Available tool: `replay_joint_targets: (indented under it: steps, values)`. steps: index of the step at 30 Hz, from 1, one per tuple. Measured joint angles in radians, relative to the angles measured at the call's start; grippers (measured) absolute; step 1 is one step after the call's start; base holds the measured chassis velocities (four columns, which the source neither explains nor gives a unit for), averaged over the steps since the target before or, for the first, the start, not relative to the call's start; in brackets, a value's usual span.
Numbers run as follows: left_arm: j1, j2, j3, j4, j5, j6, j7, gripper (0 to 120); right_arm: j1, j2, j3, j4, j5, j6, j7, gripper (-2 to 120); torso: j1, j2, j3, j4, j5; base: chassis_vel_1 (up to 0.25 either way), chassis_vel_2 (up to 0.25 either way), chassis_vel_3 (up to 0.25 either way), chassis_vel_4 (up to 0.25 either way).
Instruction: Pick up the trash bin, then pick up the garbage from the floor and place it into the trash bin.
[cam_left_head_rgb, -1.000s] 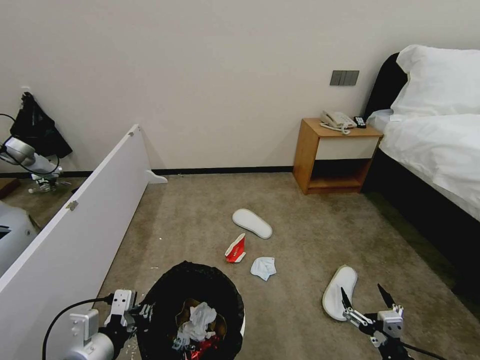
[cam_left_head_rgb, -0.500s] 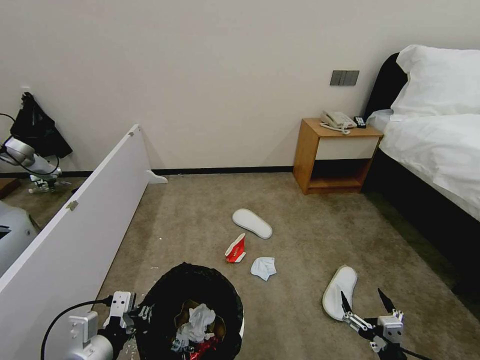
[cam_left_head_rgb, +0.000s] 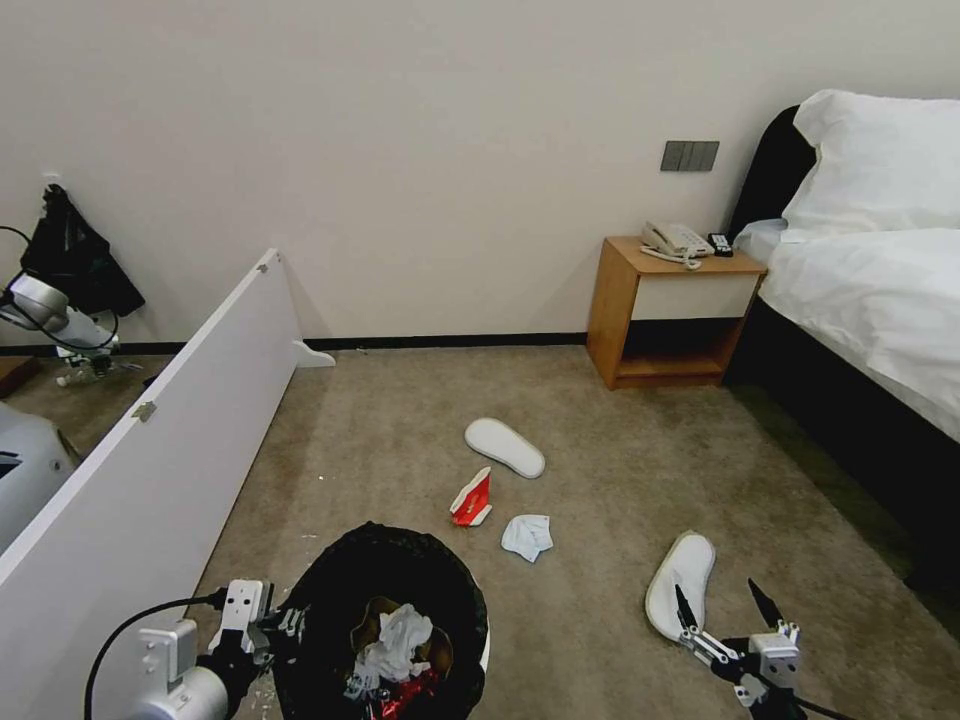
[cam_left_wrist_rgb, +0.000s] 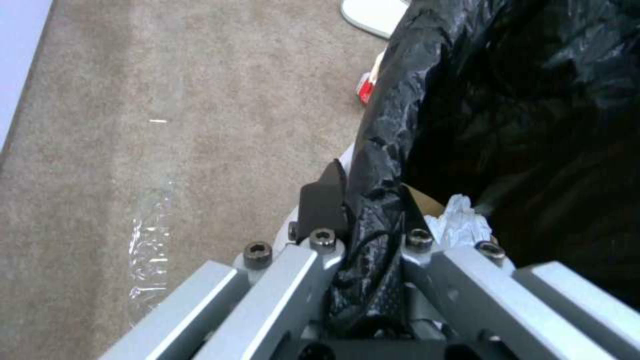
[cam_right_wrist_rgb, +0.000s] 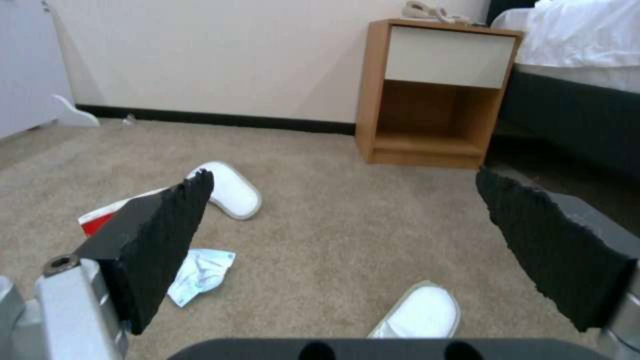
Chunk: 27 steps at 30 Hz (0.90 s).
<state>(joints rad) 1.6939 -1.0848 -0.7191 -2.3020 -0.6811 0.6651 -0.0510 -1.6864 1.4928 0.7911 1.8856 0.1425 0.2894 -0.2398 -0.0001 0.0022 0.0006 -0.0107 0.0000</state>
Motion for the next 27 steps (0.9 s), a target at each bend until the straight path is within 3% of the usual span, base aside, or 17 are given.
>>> replay_joint_targets:
  steps: [27]
  values:
    - [-0.002, -0.001, 0.002, -0.006, -0.005, 0.001, 0.001, 3, 0.0, -0.002, 0.0, 0.005, 0.006, -0.003, -0.001, 100, 0.0, 0.0, 0.0, 0.0, 0.0, -0.01, 0.01, 0.009, -0.013]
